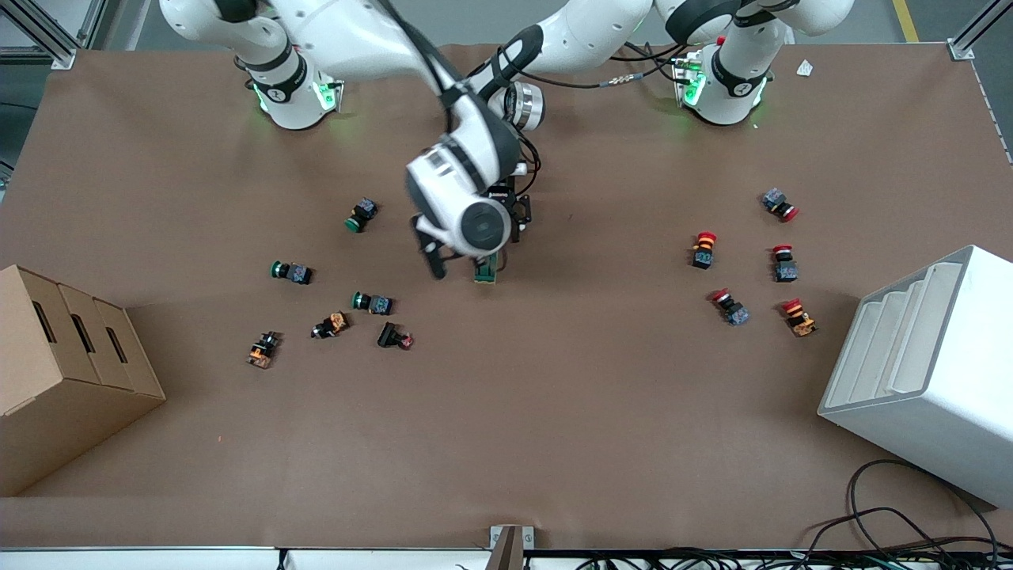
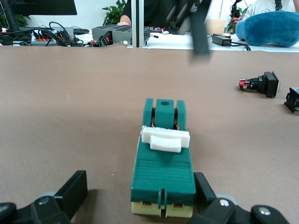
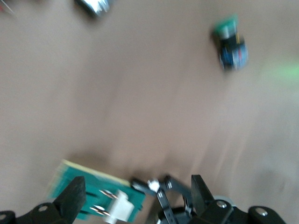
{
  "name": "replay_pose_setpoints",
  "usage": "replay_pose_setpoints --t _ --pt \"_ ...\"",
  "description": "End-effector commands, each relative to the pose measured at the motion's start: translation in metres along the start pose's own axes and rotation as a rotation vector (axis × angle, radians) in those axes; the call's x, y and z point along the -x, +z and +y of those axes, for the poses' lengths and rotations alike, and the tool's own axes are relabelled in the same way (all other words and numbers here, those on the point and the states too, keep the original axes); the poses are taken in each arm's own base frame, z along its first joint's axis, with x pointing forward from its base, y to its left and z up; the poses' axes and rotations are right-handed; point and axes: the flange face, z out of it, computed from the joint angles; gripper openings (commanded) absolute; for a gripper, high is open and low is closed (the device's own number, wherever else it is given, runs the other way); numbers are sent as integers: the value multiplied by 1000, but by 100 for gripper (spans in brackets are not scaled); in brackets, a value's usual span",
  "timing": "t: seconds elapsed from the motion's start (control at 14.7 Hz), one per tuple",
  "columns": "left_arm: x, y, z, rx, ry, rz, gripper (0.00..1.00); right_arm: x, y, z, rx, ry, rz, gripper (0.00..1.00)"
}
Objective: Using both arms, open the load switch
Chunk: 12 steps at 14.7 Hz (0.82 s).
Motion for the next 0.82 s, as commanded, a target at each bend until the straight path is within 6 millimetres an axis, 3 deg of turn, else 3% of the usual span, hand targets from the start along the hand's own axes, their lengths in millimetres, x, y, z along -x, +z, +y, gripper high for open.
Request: replay_pose_setpoints --t 0.0,0.27,0.54,0.75 --pt "30 -3 -10 -7 -15 -51 99 -116 -74 29 -94 -202 -23 100" --pt "29 -2 -10 -7 -15 -50 99 -259 -132 80 -221 -569 9 100" --pt "27 -2 -9 -6 -14 -48 100 -388 -170 168 -293 -934 96 100" --pt "25 -2 -7 -5 -16 -45 99 -453 -188 241 -262 -1022 147 100"
